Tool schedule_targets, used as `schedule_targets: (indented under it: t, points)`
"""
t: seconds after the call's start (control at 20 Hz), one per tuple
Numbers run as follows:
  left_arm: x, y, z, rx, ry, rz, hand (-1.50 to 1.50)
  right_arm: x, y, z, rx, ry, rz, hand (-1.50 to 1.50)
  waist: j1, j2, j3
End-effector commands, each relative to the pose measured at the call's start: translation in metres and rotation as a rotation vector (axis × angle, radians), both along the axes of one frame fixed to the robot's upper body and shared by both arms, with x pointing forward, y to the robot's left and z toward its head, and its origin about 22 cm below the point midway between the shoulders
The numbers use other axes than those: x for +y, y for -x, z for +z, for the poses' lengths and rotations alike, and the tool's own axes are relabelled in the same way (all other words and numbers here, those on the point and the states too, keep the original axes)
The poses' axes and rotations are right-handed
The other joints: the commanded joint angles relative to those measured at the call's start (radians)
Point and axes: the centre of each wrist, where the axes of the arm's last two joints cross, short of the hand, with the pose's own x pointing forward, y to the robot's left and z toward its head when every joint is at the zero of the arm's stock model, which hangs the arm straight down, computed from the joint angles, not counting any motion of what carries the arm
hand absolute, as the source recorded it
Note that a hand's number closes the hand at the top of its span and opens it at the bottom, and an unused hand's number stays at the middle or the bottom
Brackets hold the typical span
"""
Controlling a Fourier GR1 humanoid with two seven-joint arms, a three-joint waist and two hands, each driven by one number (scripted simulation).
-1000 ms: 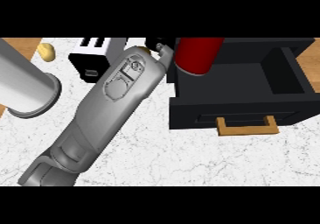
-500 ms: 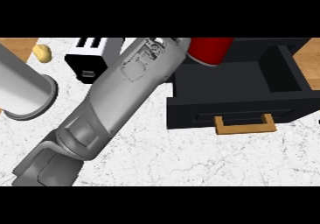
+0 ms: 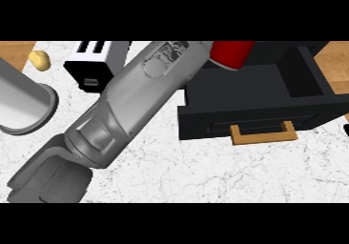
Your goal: Pick up the can, place it into the drawer and close the drawer
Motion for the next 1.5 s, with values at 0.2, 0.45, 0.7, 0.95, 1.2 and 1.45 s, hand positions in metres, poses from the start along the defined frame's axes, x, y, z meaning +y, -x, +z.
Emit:
schedule_targets:
  t: [0.2, 0.45, 0.7, 0.95, 1.2, 1.45]
  points:
    - [0.008, -0.005, -0.034, -0.009, -0.038, 0.041, 1.50, 0.004, 0.003, -0.003, -0.001, -0.009, -0.006, -1.50, -0.009, 0.002, 0.000]
    - [-0.002, 0.001, -0.032, -0.043, -0.090, 0.070, 1.50, -0.002, -0.021, 0.006, -0.010, 0.012, 0.020, -1.50, -0.038, 0.009, 0.001]
    - [0.015, -0.009, -0.057, -0.043, -0.129, 0.064, 1.50, 0.001, -0.015, 0.006, -0.037, 0.013, 0.011, -1.50, -0.033, 0.013, 0.001]
    - [0.016, -0.008, -0.068, -0.065, -0.160, 0.123, -1.50, -0.007, -0.019, 0.004, -0.023, 0.015, 0.008, -1.50, -0.046, 0.012, 0.001]
    - [0.019, -0.008, -0.075, -0.029, -0.143, 0.159, -1.50, 0.001, -0.026, 0.019, -0.053, 0.024, 0.062, -1.50, -0.064, 0.018, 0.001]
    - [0.017, -0.007, -0.075, -0.063, -0.145, 0.179, -1.50, 0.008, -0.026, 0.021, -0.029, 0.027, 0.037, -1.50, -0.057, 0.015, 0.000]
